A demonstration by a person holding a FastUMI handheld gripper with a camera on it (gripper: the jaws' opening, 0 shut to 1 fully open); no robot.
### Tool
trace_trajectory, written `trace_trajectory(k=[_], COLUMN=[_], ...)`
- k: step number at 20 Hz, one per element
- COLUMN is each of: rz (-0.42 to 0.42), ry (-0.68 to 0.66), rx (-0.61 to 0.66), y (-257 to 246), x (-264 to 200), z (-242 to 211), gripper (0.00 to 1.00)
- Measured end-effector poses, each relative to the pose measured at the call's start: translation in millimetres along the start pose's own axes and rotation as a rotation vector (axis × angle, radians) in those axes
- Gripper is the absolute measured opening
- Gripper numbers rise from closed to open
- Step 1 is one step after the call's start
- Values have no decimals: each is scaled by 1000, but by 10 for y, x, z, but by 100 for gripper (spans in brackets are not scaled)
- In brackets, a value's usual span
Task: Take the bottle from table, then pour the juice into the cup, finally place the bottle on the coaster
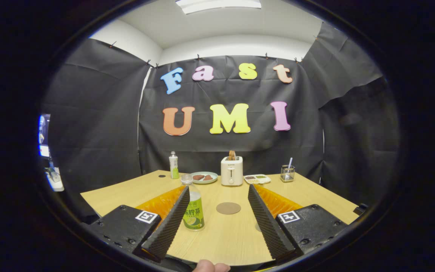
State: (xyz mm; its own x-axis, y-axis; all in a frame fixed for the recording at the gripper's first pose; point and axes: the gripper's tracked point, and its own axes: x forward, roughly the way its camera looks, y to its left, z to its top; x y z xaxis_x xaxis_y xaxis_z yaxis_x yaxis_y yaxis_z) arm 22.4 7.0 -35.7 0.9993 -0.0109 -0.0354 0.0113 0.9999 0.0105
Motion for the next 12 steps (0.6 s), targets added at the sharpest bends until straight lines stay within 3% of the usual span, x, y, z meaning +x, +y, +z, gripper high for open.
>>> trace_trajectory(k=[8, 12], rz=[-28, 2], ry=[89, 181], rx=[-23, -45], y=[234, 427], x=[310, 572], z=[-469, -811], gripper=[100, 100])
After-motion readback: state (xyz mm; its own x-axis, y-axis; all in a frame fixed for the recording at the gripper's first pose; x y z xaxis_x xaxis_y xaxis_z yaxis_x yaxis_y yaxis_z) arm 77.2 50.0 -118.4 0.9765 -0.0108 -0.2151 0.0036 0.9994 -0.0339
